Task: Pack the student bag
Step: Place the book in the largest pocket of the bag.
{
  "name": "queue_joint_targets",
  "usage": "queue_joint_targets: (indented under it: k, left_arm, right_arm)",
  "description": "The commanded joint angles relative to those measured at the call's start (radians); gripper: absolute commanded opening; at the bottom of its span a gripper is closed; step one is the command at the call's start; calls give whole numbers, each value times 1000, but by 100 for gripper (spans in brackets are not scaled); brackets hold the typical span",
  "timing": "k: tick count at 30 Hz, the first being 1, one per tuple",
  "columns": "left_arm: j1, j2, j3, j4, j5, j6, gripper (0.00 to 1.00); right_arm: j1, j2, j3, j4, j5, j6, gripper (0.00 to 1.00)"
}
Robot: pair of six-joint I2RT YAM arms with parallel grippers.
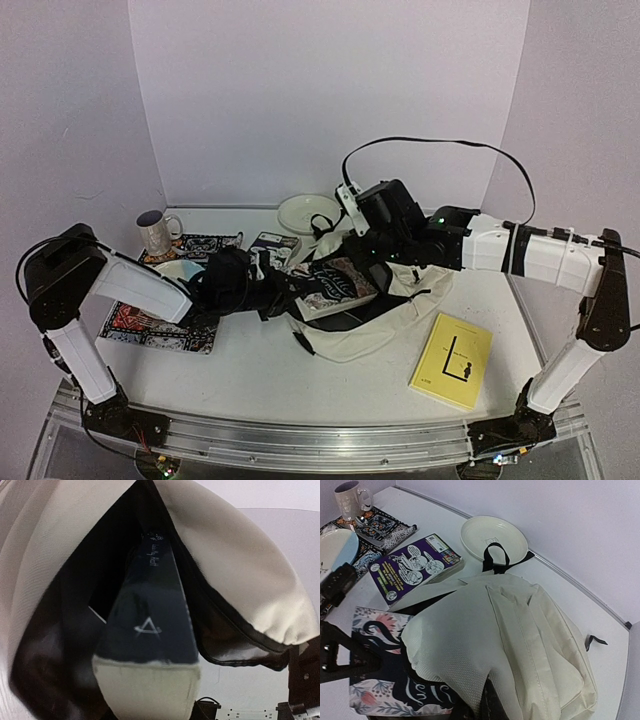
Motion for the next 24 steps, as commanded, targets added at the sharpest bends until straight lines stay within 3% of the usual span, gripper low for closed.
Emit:
queue_joint_targets:
  k: [1,11,14,17,24]
  left_arm:
    - [-7,61,157,147,-69,-16,0]
    - [-58,271,337,171,-187,-21,1]
    - [-77,329,362,170,-245,6,5]
    - [-101,372,380,165,-298,69,15]
    - [-148,358,384,39,-422,266,51]
  right_arm:
    - [6,-67,29,117,-77,14,0]
    - [8,-80,0,133,-122,26,0]
    - [8,-83,-8,133,-104,22,0]
    - [8,-91,-19,133,-79,18,0]
    - [7,-111,-55,133,-34,11,0]
